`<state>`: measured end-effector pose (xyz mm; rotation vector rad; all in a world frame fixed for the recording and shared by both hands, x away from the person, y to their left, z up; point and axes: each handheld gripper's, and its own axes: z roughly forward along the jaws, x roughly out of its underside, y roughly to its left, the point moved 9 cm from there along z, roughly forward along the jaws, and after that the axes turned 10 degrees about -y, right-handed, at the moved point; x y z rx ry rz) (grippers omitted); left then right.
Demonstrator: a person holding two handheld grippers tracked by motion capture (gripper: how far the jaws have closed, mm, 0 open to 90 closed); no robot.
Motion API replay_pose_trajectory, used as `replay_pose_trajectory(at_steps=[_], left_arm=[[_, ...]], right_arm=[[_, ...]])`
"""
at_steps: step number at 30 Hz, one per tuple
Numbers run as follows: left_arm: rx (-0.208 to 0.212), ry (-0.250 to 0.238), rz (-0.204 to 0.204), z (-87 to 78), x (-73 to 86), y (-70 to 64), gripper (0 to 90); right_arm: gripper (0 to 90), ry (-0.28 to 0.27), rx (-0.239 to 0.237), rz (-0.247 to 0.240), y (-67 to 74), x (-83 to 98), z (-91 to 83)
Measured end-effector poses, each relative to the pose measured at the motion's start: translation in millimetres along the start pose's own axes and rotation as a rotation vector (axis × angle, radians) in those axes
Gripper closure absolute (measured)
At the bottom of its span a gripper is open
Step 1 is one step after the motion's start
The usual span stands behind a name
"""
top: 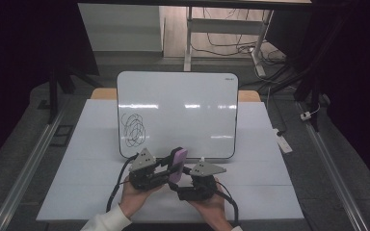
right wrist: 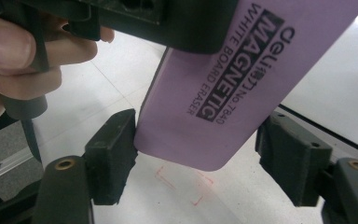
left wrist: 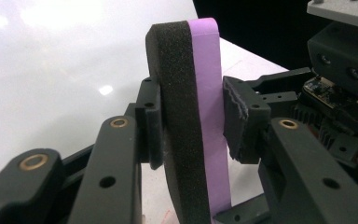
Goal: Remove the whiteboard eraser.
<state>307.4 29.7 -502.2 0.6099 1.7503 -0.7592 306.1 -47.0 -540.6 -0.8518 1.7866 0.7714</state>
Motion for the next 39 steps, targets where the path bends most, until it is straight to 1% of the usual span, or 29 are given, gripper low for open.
replay_pose_trajectory(at_steps=[3,5,6,10,12,16,17,18,19,20,21,22,23,24,25,26,27,28,29,30,31,32,34,35,36,37,38,39], left_arm=[[-0.004,-0.006,-0.004,-1.5,-0.3,1.4,61.1],[-0.005,-0.007,-0.004,-1.8,-0.1,1.7,61.2],[-0.005,-0.007,-0.007,-3.0,0.5,2.1,61.2],[0.003,-0.011,-0.025,-5.7,0.8,3.9,61.2],[0.005,-0.008,-0.027,-6.3,1.1,4.3,60.6],[0.014,0.005,-0.019,-6.9,3.7,4.1,57.6],[0.016,0.009,-0.003,-7.7,4.3,4.3,55.5],[0.016,0.009,-0.003,-7.7,4.3,4.3,52.5],[0.017,0.007,0.006,-8.7,3.8,4.7,49.1],[0.03,0.011,0.014,-12.0,2.1,5.4,45.2],[0.033,0.019,0.026,-14.2,1.3,6.1,42.0],[0.033,0.019,0.026,-14.2,1.3,6.1,39.0],[0.038,0.042,0.06,-19.4,-0.7,7.6,36.5],[0.038,0.042,0.06,-19.4,-0.7,7.6,34.3],[0.036,0.059,0.098,-25.6,-4.1,9.8,32.6],[0.036,0.059,0.098,-25.6,-4.1,9.8,31.4],[0.034,0.065,0.115,-28.7,-6.4,11.1,31.4],[0.038,0.081,0.134,-31.4,-8.6,12.4,30.1],[0.04,0.099,0.156,-34.1,-11.8,13.9,28.6],[0.041,0.109,0.171,-35.7,-14.2,14.9,28.6],[0.05,0.128,0.188,-37.5,-17.2,15.7,28.1],[0.063,0.149,0.203,-38.6,-20.4,15.9,28.0],[0.086,0.192,0.238,-39.1,-26.3,16.0,28.0],[0.104,0.219,0.257,-38.5,-28.4,15.3,28.0],[0.109,0.241,0.286,-37.0,-31.4,15.1,27.9],[0.116,0.256,0.3,-35.8,-33.1,14.8,27.9],[0.151,0.309,0.332,-31.9,-36.2,12.8,27.4],[0.151,0.309,0.332,-31.9,-36.2,12.8,27.3]], right_arm=[[33.9,-0.004,0.013,-0.009,-1.1,-0.4,-0.9],[35.1,0.0,0.024,-0.025,-2.1,-0.3,-1.5],[35.5,0.002,0.033,-0.039,-2.3,-0.4,-1.9],[37.3,0.015,0.072,-0.122,-3.9,-1.9,-4.7],[37.8,0.027,0.069,-0.15,-4.9,-2.4,-5.7],[38.4,0.069,0.04,-0.167,-8.3,-1.2,-7.7],[38.5,0.077,0.04,-0.183,-9.9,-0.8,-8.5],[38.6,0.087,0.037,-0.2,-11.2,-0.2,-9.3],[38.7,0.1,0.034,-0.212,-12.5,0.7,-10.3],[38.8,0.115,0.024,-0.22,-13.7,2.1,-11.2],[38.8,0.131,0.011,-0.232,-15.1,3.6,-12.0],[38.9,0.146,0.004,-0.246,-17.0,5.3,-12.9],[38.9,0.156,-0.005,-0.253,-18.8,6.6,-13.9],[38.9,0.156,-0.005,-0.253,-18.8,6.6,-13.9],[39.1,0.177,-0.029,-0.254,-21.9,8.7,-15.7],[39.1,0.177,-0.029,-0.254,-21.9,8.7,-15.7],[39.1,0.185,-0.036,-0.257,-23.3,9.3,-16.5],[39.1,0.194,-0.053,-0.259,-23.9,10.0,-17.0],[39.2,0.216,-0.074,-0.267,-24.3,11.2,-17.7],[39.2,0.216,-0.074,-0.267,-24.3,11.2,-17.7],[39.2,0.237,-0.103,-0.275,-23.4,12.6,-17.7],[39.2,0.245,-0.111,-0.277,-22.2,13.0,-17.7],[39.3,0.262,-0.143,-0.284,-19.7,14.2,-16.9],[39.3,0.262,-0.143,-0.284,-19.7,14.2,-16.9],[39.3,0.28,-0.169,-0.29,-17.5,15.8,-15.8],[39.3,0.28,-0.169,-0.29,-17.5,15.8,-15.8],[39.3,0.288,-0.191,-0.288,-15.1,16.9,-14.8],[39.3,0.288,-0.191,-0.288,-15.1,16.9,-14.8]])
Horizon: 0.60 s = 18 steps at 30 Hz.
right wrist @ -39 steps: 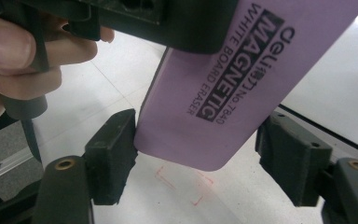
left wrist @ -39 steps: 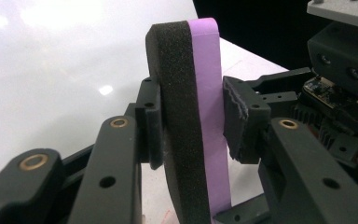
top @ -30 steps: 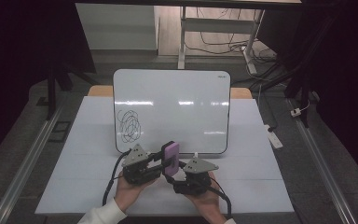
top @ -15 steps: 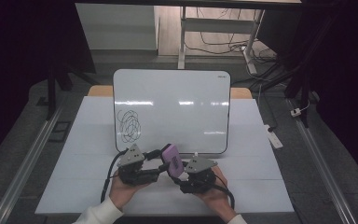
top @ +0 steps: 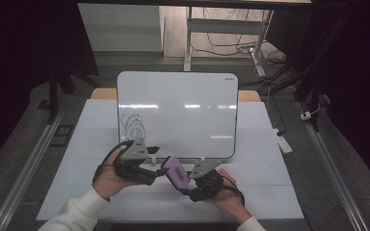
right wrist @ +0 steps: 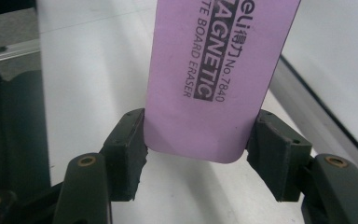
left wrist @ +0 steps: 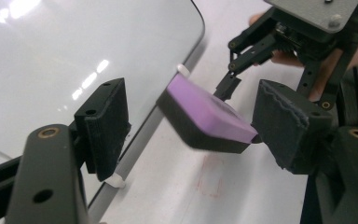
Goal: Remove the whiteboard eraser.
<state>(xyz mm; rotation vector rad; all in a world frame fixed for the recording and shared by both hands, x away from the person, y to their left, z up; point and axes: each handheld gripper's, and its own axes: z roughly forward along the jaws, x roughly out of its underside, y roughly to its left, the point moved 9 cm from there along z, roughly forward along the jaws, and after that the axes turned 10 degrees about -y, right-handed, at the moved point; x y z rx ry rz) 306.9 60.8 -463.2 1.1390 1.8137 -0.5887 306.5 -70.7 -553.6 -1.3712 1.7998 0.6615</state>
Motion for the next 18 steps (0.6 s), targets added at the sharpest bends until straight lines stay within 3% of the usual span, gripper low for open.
replay_pose_trajectory(at_steps=[1,2,3,9,15,18], left_arm=[[0.014,0.024,0.015,2.1,-2.1,0.1,27.3],[0.064,0.083,0.043,7.0,-5.5,-1.2,26.6],[0.064,0.083,0.043,7.0,-5.5,-1.2,26.3],[0.157,0.253,0.14,26.4,-6.9,-3.6,26.2],[0.274,0.408,0.204,41.0,7.9,-11.6,27.6],[0.291,0.447,0.23,43.4,13.8,-12.6,28.8]], right_arm=[[39.3,0.004,-0.009,-0.003,0.8,0.3,0.3],[39.4,0.009,-0.026,-0.011,2.4,0.0,1.6],[39.3,0.012,-0.035,-0.011,3.2,-0.2,2.1],[39.4,0.028,-0.074,-0.017,7.6,0.0,4.7],[39.4,0.028,-0.102,-0.025,11.4,-1.2,4.4],[39.5,0.034,-0.124,-0.027,13.0,-1.1,3.0]])
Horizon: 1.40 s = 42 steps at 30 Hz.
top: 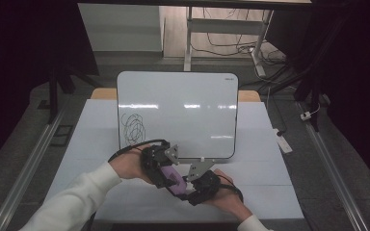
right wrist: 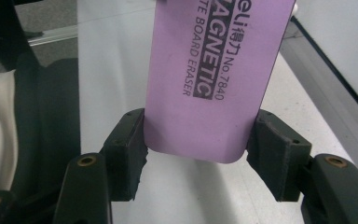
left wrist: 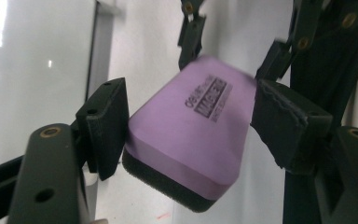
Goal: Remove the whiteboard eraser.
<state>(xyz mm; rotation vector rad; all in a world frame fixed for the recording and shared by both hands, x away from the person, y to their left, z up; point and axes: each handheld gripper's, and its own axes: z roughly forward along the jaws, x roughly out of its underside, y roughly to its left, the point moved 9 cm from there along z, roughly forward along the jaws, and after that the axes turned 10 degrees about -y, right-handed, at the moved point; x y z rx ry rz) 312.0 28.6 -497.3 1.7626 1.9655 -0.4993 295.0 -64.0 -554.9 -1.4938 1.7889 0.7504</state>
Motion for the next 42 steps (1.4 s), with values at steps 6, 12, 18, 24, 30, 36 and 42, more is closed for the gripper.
replay_pose_trajectory(at_steps=[6,12,18,24,30,36,42], left_arm=[[0.039,0.048,0.052,3.1,6.9,-4.2,30.0],[0.054,0.108,0.091,3.2,15.8,-9.2,31.4],[0.044,0.154,0.123,6.9,19.5,-12.1,30.6],[0.041,0.095,0.146,5.2,5.6,-16.3,29.1],[0.081,0.162,0.178,11.6,0.7,-19.0,32.3],[0.134,0.183,0.141,16.0,1.9,-18.5,33.6],[0.144,0.225,0.046,17.3,7.9,-29.8,37.2]], right_arm=[[39.5,0.02,-0.021,-0.018,1.9,0.9,0.5],[39.9,0.033,-0.059,-0.036,3.9,-0.4,-3.3],[40.2,0.036,-0.092,-0.025,5.0,-1.7,-6.1],[40.5,0.037,-0.105,-0.018,5.3,-2.2,-5.8],[40.5,0.045,-0.13,-0.014,7.5,-4.0,-6.7],[40.5,0.029,-0.136,-0.011,6.1,-5.0,-10.5],[40.5,-0.017,-0.161,-0.103,2.8,-9.2,-5.2]])
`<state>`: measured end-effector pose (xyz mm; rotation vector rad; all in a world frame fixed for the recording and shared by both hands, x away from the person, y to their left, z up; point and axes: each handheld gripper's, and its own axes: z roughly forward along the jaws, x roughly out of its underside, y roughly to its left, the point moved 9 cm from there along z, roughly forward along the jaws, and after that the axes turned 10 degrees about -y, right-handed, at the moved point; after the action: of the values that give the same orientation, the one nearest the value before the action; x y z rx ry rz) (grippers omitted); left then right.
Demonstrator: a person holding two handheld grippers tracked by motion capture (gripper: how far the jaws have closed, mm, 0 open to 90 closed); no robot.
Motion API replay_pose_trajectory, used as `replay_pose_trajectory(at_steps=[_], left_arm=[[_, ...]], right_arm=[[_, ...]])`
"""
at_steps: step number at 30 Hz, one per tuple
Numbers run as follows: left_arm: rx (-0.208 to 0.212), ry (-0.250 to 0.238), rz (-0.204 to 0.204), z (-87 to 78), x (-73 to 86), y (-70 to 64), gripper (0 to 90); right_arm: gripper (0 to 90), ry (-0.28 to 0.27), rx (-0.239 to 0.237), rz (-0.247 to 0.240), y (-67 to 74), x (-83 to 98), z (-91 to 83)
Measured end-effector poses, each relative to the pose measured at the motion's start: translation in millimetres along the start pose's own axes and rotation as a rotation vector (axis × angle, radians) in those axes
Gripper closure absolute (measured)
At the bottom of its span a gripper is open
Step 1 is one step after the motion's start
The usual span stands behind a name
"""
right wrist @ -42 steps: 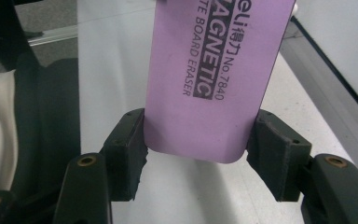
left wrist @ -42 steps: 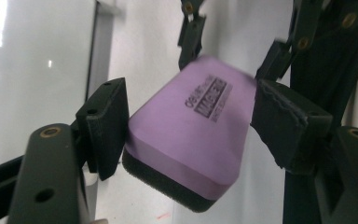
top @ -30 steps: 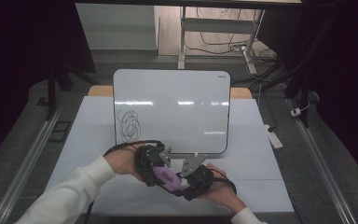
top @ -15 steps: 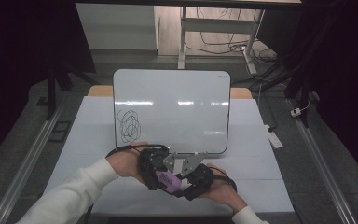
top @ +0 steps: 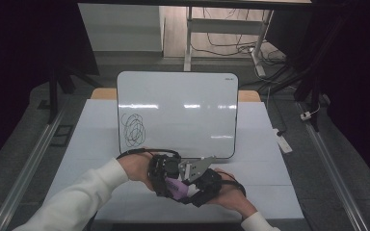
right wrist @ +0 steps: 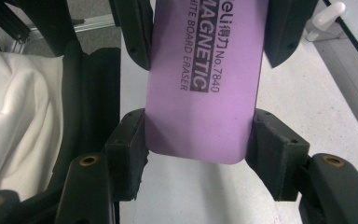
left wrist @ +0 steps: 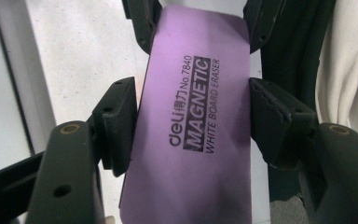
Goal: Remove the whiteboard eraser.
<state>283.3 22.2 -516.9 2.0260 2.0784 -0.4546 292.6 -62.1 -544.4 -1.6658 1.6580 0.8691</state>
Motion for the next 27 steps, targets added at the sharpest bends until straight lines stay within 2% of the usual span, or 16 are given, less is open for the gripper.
replay_pose_trajectory(at_steps=[1,2,5,11,14,17,18,23,27], left_arm=[[0.009,0.002,0.112,-0.1,-2.2,8.4,37.5],[0.018,-0.006,0.102,-0.1,-1.8,7.3,37.8],[0.024,-0.017,0.091,-1.4,-0.1,6.8,38.5],[0.032,-0.021,0.056,4.0,3.1,3.8,38.6],[0.03,-0.021,0.059,5.7,3.6,4.2,38.3],[0.029,-0.021,0.056,7.4,4.4,4.4,38.5],[0.025,-0.021,0.07,7.9,4.6,4.9,38.8],[0.004,-0.05,0.078,8.4,4.6,5.8,39.9],[0.005,-0.074,0.061,8.2,6.0,6.3,40.5]], right_arm=[[40.6,0.01,-0.009,0.032,2.8,1.0,-1.5],[40.6,0.036,-0.002,0.085,6.5,3.1,-4.6],[40.6,0.015,-0.016,0.098,7.5,1.4,-6.5],[40.5,0.015,-0.034,0.113,8.6,1.3,-6.1],[40.5,0.007,-0.043,0.136,8.2,0.7,-7.3],[40.5,0.002,-0.04,0.142,7.5,0.3,-7.6],[40.5,0.001,-0.04,0.14,7.0,0.3,-7.2],[40.3,0.001,-0.029,0.147,6.7,1.1,-8.9],[39.1,-0.007,-0.012,0.136,5.8,1.1,-9.1]])
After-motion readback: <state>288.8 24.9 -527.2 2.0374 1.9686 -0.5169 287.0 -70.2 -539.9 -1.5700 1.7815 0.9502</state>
